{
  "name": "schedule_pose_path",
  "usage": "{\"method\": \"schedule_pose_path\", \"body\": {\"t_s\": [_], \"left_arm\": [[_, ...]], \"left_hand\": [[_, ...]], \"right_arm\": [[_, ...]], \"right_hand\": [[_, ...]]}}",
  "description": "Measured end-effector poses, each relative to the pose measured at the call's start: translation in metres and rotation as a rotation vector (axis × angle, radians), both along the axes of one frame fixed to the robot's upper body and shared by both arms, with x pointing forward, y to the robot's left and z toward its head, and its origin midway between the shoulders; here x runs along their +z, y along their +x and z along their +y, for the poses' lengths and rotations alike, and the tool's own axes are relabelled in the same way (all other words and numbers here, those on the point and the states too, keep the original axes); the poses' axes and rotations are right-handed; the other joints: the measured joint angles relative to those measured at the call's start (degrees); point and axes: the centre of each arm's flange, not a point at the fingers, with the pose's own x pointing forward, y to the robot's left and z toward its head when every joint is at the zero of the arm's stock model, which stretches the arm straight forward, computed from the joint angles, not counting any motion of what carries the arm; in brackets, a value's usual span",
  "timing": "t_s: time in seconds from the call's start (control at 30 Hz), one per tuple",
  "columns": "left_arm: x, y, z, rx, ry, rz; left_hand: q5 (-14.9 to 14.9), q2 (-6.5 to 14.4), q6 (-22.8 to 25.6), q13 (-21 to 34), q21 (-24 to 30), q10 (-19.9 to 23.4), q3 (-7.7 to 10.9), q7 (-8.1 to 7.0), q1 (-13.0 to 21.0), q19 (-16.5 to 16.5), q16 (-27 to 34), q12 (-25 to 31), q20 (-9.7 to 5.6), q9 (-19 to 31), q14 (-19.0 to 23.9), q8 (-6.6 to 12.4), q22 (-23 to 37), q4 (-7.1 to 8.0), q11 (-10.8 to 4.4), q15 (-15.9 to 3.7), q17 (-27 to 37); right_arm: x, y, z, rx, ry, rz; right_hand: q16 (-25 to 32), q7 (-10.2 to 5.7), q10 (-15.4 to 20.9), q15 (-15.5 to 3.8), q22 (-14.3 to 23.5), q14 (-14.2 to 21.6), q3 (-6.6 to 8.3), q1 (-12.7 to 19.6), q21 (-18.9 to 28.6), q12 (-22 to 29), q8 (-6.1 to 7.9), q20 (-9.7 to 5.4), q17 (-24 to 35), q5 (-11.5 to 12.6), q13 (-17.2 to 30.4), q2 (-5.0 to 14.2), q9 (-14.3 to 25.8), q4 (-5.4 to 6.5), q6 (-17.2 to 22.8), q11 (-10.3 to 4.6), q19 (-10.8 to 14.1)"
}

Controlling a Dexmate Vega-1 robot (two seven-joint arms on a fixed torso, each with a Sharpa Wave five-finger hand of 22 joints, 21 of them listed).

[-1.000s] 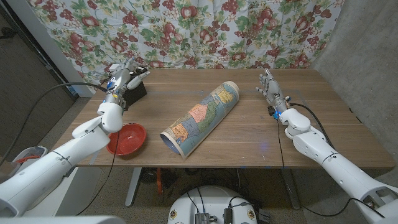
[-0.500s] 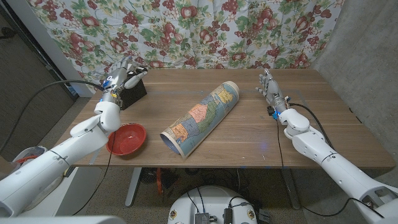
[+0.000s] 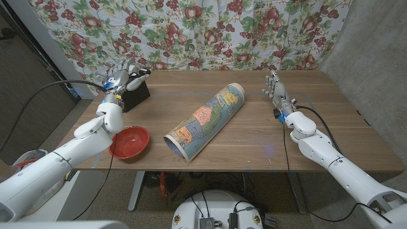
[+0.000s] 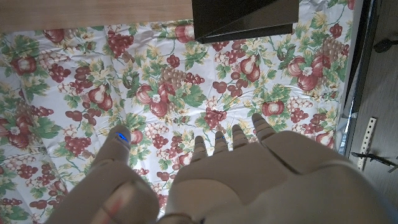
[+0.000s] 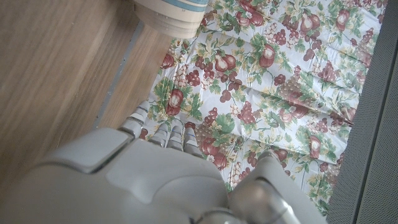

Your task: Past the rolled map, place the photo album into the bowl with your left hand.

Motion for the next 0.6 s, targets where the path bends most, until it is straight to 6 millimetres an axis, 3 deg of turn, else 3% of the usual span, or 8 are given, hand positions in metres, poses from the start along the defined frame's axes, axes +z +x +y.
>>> {"method": "schedule_pose_path", "body": {"t_s": [0.6], "left_arm": [[0.0046, 0.0079, 0.0054, 0.047, 0.023, 0.019]], "left_hand": [[0.0, -0.2, 0.0, 0.0, 0.0, 0.0, 0.00, 0.00, 0.5, -0.3, 0.0, 0.0, 0.34, 0.0, -0.3, 0.00, 0.0, -0.48, 0.00, 0.31, 0.0]], "right_arm": [[-0.0008, 0.0004, -0.0007, -0.012, -0.002, 0.003]], "right_hand": [[0.0, 0.00, 0.3, 0.00, 0.0, 0.0, -0.23, -0.3, 0.0, 0.0, 0.00, 0.00, 0.0, 0.3, 0.0, 0.26, 0.0, 0.23, 0.0, 0.33, 0.0]]}}
